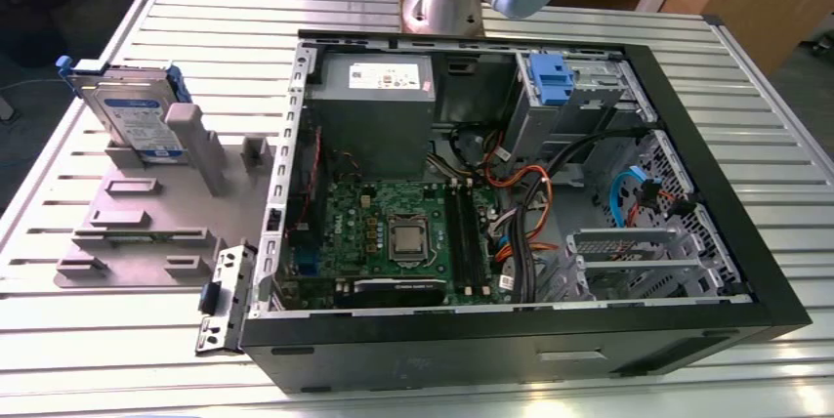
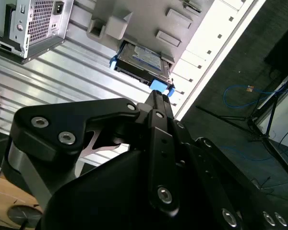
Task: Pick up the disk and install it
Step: 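Reach for the disk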
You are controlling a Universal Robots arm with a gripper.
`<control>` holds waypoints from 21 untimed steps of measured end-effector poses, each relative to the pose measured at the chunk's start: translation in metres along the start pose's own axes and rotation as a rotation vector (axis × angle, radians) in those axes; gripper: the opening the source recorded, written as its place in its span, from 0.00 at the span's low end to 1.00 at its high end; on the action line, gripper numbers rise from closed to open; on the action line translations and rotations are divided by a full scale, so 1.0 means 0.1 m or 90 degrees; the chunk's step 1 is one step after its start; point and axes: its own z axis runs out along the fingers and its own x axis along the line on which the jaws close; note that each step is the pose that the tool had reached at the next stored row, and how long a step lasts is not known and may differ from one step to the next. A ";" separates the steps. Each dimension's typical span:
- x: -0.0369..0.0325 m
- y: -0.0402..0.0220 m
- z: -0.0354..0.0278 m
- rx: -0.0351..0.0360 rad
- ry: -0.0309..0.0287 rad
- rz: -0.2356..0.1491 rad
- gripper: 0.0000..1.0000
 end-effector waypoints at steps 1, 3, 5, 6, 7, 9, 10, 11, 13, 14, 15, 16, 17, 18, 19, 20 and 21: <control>0.000 0.000 0.000 0.0000 0.0000 0.000 0.11; 0.000 0.000 0.001 0.0000 0.0000 0.000 0.11; 0.000 0.000 0.002 0.0000 0.0000 0.000 0.11; 0.001 -0.001 0.024 0.0000 0.0000 0.000 0.11; 0.001 -0.002 0.045 0.0000 0.0000 0.000 0.11; 0.001 -0.002 0.046 0.0000 0.0000 0.000 0.11; 0.001 -0.002 0.046 0.0000 0.0000 0.000 0.11; 0.001 -0.002 0.047 0.0000 0.0000 0.000 0.11; 0.001 -0.003 0.057 0.0000 0.0000 0.000 0.11; 0.001 -0.003 0.057 0.0000 0.0000 0.000 0.11; 0.001 -0.003 0.058 0.0000 0.0000 0.000 0.11; 0.001 -0.003 0.058 0.0000 0.0000 0.000 0.11; 0.001 -0.003 0.058 0.0000 0.0000 0.000 0.11; 0.001 -0.003 0.058 0.0000 0.0000 0.000 0.11; 0.001 -0.003 0.058 0.0000 0.0000 0.000 0.11; 0.001 -0.003 0.059 0.0000 0.0000 0.000 0.11; 0.001 -0.003 0.059 0.0000 0.0000 0.000 0.11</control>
